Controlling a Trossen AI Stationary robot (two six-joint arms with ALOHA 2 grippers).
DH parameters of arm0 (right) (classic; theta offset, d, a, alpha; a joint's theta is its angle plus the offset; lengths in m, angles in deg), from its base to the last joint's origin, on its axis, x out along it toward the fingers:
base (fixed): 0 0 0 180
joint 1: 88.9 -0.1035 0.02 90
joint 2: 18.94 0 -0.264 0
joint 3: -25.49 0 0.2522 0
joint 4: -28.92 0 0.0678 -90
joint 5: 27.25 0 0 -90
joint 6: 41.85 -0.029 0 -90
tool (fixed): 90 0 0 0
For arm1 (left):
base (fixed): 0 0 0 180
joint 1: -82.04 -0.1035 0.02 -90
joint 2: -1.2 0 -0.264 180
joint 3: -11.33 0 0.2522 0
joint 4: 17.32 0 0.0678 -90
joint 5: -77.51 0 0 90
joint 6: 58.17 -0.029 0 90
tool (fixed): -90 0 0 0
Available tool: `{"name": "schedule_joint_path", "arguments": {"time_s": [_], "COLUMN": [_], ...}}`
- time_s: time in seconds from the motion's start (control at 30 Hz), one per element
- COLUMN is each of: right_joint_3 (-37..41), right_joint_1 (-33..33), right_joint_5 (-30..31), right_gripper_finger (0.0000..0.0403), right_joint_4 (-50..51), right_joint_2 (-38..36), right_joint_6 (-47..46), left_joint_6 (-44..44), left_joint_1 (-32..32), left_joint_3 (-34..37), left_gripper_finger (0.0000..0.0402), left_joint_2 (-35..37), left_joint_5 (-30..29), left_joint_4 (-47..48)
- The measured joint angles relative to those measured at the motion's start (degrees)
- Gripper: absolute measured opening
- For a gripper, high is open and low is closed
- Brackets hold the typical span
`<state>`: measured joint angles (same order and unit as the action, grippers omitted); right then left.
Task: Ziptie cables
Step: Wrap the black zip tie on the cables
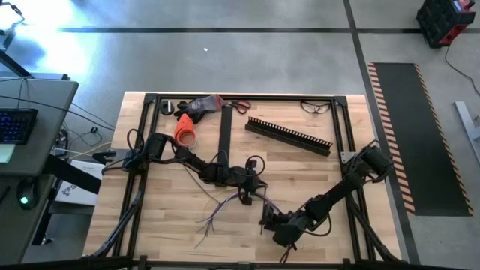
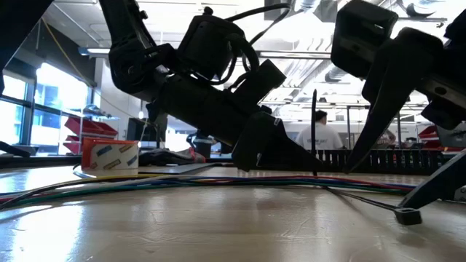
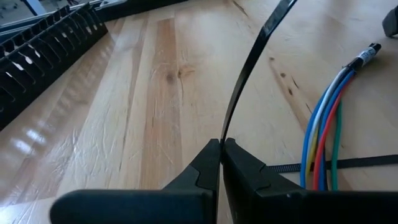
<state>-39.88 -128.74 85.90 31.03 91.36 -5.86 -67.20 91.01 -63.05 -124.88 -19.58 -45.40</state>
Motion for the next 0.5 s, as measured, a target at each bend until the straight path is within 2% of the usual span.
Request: {"name": "schedule_joint_path", "arguments": {"time_s": [0.27, 0.4, 0.5], "right_joint_3": [-0.39, -0.27, -0.20], "right_joint_1": [3.12, 3.11, 3.10], "right_joint_5": [-5.17, -3.85, -1.83], "right_gripper_finger": [0.0111, 0.0071, 0.0027], "right_joint_4": [-8.96, -11.08, -10.72], "right_joint_2": [4.82, 5.61, 5.69], "right_joint_6": [-3.91, -9.49, -17.40], "left_joint_6": [0.92, 0.92, 0.90], "left_joint_1": [0.00, 0.00, 0.34], "left_joint_3": [0.00, 0.00, 0.00], "left_gripper_finger": [0.0000, 0.0000, 0.0000], "left_joint_2": [0.00, -0.02, -0.02], "left_joint_5": [-1.18, -1.21, -1.68], "left_joint_4": [-0.20, -0.22, -0.17]}}
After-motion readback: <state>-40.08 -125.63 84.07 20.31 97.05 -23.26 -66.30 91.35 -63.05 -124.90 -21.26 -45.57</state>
